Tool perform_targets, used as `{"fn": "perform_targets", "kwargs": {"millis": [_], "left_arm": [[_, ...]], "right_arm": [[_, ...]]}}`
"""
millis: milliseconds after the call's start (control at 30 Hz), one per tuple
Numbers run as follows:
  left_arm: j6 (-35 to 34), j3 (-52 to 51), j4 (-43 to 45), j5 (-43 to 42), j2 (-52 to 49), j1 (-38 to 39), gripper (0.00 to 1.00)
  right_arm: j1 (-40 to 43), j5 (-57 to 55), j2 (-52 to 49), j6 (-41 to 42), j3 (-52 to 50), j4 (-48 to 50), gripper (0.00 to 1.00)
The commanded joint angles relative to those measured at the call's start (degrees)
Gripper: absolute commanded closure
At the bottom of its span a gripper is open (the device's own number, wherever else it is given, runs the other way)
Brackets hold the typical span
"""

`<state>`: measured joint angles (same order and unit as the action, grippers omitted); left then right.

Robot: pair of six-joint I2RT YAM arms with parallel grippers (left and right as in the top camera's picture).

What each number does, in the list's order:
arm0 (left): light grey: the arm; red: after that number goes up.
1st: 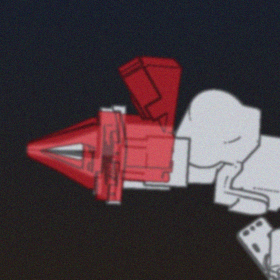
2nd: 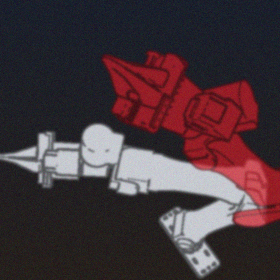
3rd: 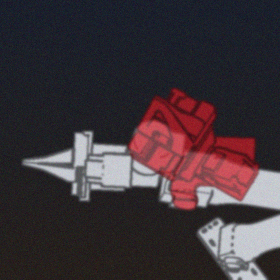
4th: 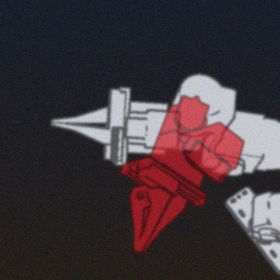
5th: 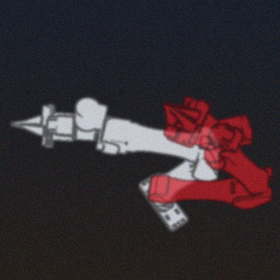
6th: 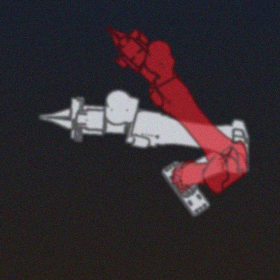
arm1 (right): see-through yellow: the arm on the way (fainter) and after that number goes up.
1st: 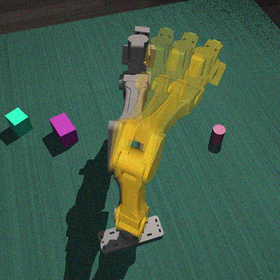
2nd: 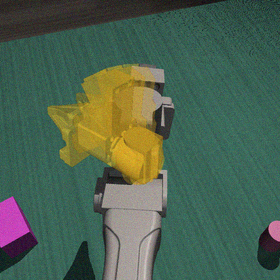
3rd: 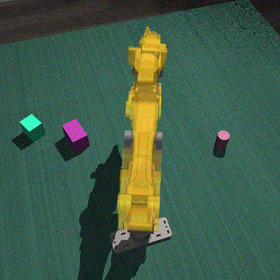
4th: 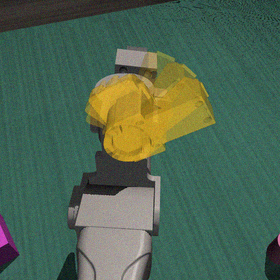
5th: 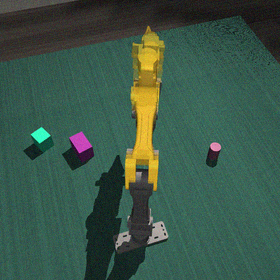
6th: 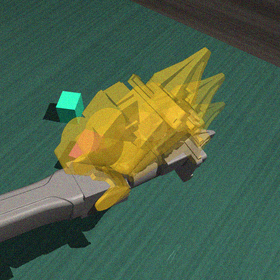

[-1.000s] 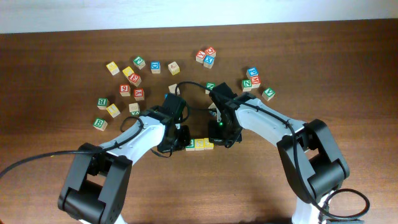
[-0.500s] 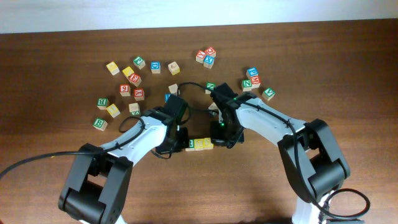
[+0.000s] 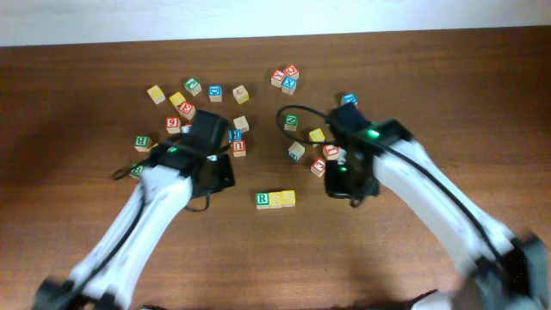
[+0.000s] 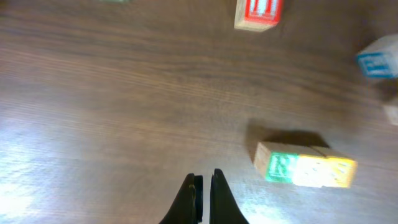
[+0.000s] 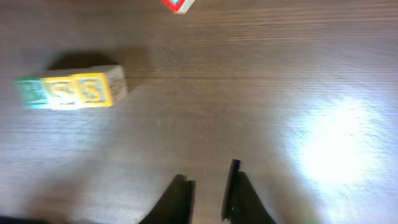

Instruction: Spell out RSS

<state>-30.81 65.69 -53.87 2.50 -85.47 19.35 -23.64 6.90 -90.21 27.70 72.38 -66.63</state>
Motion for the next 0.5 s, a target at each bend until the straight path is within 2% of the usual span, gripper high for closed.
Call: {"fn": "perform_targets", "kwargs": {"millis": [0, 100, 133, 167, 300, 467], "left_arm": [[0.92, 0.85, -2.86, 3.45, 8.09, -0.94, 0.88], [0.92, 0.85, -5.38, 4.72, 10.97, -0.94, 0.36], [0.92, 0.85, -5.92, 4.85, 11.28, -0.94, 0.18], [0.92, 0.85, -6.71, 4.87, 11.32, -0.94, 0.01], [0.92, 0.83, -7.54, 4.85, 11.21, -0.94, 0.01], [0.92, 0.83, -7.54, 4.83, 11.21, -0.94, 0.01]], "right_arm": [[-2.1, -4.66, 10.56, -0.22, 0.83, -2.27, 0.64], [-5.6, -5.29, 18.03, -0.15, -0.48, -3.13, 0.34], [-7.37, -5.86, 20.68, 0.66, -1.33, -3.15, 0.05], [-9.05, -7.02, 22.84, 2.29, -2.14, -3.21, 0.01], [-18.36, -15.78, 31.89, 12.15, -6.97, -3.21, 0.02], [-20.94, -16.39, 34.32, 12.22, -7.43, -3.23, 0.02]]}}
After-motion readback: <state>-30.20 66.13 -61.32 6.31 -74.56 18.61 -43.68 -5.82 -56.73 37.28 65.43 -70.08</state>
